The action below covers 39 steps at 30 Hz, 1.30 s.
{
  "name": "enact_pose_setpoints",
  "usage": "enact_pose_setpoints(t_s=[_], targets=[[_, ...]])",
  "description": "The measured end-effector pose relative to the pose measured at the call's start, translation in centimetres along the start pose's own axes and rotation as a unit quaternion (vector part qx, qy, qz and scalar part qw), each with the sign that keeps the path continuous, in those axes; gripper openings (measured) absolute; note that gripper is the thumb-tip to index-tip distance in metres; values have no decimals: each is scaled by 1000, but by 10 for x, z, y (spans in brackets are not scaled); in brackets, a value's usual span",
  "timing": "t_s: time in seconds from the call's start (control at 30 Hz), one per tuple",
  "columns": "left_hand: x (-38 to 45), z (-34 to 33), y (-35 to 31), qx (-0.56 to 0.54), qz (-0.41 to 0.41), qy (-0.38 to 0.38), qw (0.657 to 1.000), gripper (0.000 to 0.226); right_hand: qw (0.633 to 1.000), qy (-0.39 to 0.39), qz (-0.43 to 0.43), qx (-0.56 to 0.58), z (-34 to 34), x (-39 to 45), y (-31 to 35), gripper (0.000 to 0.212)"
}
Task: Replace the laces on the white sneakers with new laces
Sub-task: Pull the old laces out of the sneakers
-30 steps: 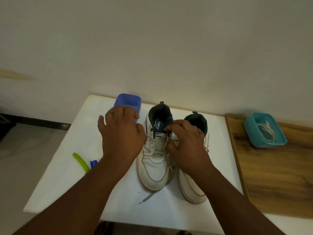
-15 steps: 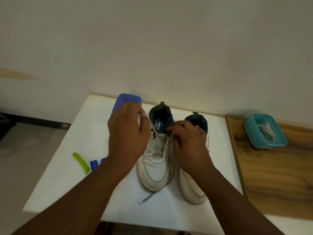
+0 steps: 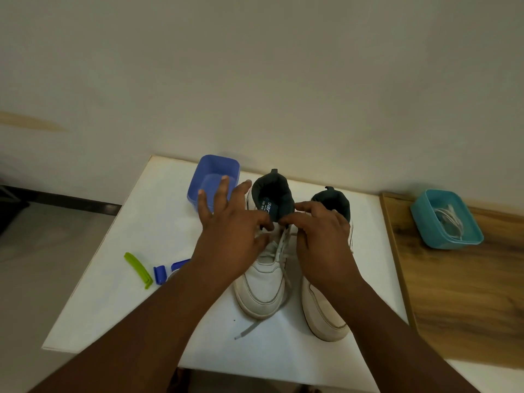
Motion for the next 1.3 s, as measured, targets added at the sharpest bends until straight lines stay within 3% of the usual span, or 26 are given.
enact_pose_setpoints(t_s=[0.17, 0.27, 0.37, 0.47, 0.67, 0.8, 0.87, 0.97, 1.03, 1.1, 1.23, 1.3], targets=[[3, 9, 5, -3, -9, -61, 998, 24, 1000, -7, 6, 16, 1, 2, 1, 35], [4, 20, 21, -102, 50, -109, 988, 21, 1000, 0, 13, 20, 3, 0, 4, 27], [-6, 61, 29, -246, 93, -253, 931, 15, 1000, 6, 9, 18, 3, -1, 3, 20], [-11, 75, 27, -347, 98, -280, 890, 17, 1000, -2, 2, 18, 4, -1, 6, 19], [-10, 73, 31, -308, 139, -234, 911, 9, 998, 50, 28, 16, 5, -1, 22, 25], [-11, 72, 29, -257, 151, -165, 940, 18, 993, 94, 58, -34, -1, -8, 32, 28], [-11, 57, 31, -210, 165, -75, 961, 26, 991, 106, 60, -57, -5, -11, 33, 26], [-20, 8, 39, -111, 196, 151, 962, 31, 987, 106, 83, -87, -11, -16, 38, 20], [-27, -10, 39, -72, 185, 216, 956, 35, 985, 100, 96, -102, -14, -16, 40, 19], [-23, -6, 36, -56, 163, 178, 969, 38, 985, 92, 99, -104, -15, -15, 41, 17], [-11, 22, 32, -93, 147, 30, 984, 43, 984, 87, 104, -112, -23, -16, 45, 16], [-9, 13, 28, -102, 151, 44, 982, 51, 985, 82, 105, -109, -27, -16, 45, 14]])
Point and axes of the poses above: each hand's wrist, its own x-axis towards the middle knuckle, its own z-axis out of the back of the hand, y = z × x, the point moved 9 cm from there along x, towards the middle knuckle, and after that the axes turned 4 degrees about -y, right-handed, at the moved point
